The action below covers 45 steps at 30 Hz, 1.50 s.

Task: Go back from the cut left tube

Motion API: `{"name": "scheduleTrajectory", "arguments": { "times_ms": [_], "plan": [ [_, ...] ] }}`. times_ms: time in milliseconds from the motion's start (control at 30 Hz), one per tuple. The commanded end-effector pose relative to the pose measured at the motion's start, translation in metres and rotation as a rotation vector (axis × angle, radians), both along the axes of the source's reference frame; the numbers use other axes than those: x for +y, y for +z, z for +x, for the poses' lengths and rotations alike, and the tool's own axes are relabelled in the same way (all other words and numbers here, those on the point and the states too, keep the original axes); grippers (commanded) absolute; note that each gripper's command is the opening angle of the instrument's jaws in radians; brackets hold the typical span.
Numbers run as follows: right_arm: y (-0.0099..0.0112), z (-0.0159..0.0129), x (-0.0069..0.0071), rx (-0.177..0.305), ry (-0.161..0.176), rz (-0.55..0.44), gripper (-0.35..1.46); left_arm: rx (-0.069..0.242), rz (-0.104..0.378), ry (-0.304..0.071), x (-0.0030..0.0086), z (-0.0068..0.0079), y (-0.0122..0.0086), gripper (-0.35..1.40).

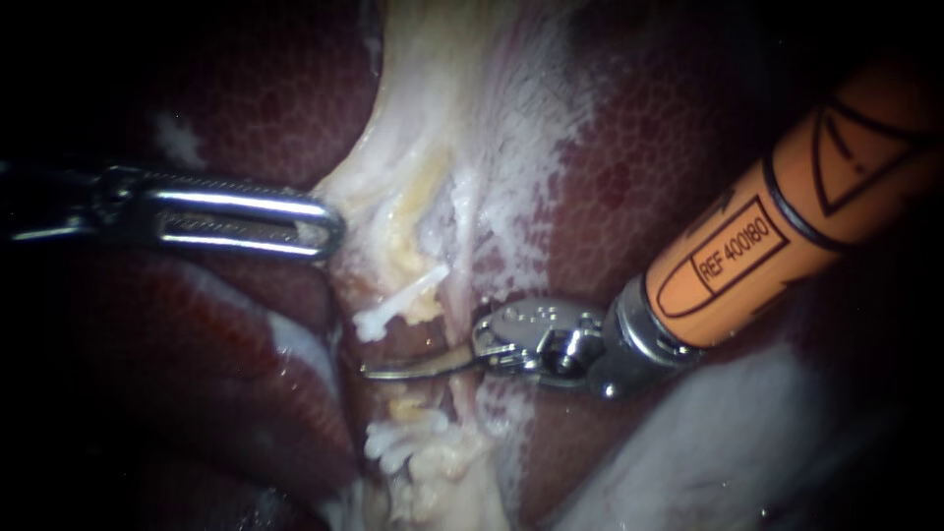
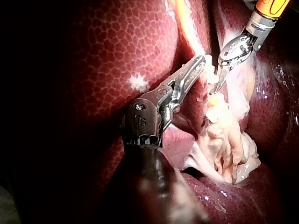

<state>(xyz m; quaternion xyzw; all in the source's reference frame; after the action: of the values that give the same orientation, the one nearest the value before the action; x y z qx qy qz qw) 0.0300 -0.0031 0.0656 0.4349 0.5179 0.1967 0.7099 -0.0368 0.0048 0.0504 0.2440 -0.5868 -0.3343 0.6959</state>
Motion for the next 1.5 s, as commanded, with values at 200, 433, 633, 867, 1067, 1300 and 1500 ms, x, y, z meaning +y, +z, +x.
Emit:
{"name": "scheduleTrajectory", "arguments": {
  "times_ms": [200, 433, 633, 867, 1067, 1300, 1500],
  "plan": [
    [0.0, 0.0, 0.0, 0.0, 0.0, 0.0, -0.35, -0.001, 0.0, 0.0, 0.0, 0.0, 0.0, -0.35],
    [0.0001, -0.0001, 0.0001, 0.002, -0.002, 0.0, -0.35, -0.003, -0.001, -0.002, 0.0, 0.0, 0.0, -0.35],
    [0.0003, -0.0003, 0.0002, 0.0, 0.0, -0.001, -0.35, -0.003, -0.001, -0.002, 0.0, 0.0, 0.0, -0.35],
    [0.0003, -0.0004, 0.0002, 0.007, 0.005, 0.001, 0.17, -0.003, -0.001, -0.002, 0.0, 0.0, 0.0, -0.35],
    [0.0003, -0.0004, 0.0002, 0.012, 0.008, 0.002, 0.42, -0.003, -0.001, -0.002, 0.0, 0.0, 0.0001, -0.35],
    [0.0002, -0.0004, 0.0002, 0.017, 0.009, -0.002, 0.51, -0.003, -0.001, -0.001, -0.0001, 0.0, 0.0001, -0.35],
    [0.0001, -0.0006, 0.0002, 0.017, 0.008, -0.002, 0.49, -0.003, -0.002, -0.001, -0.0001, 0.0, 0.0002, -0.35]
  ]
}}
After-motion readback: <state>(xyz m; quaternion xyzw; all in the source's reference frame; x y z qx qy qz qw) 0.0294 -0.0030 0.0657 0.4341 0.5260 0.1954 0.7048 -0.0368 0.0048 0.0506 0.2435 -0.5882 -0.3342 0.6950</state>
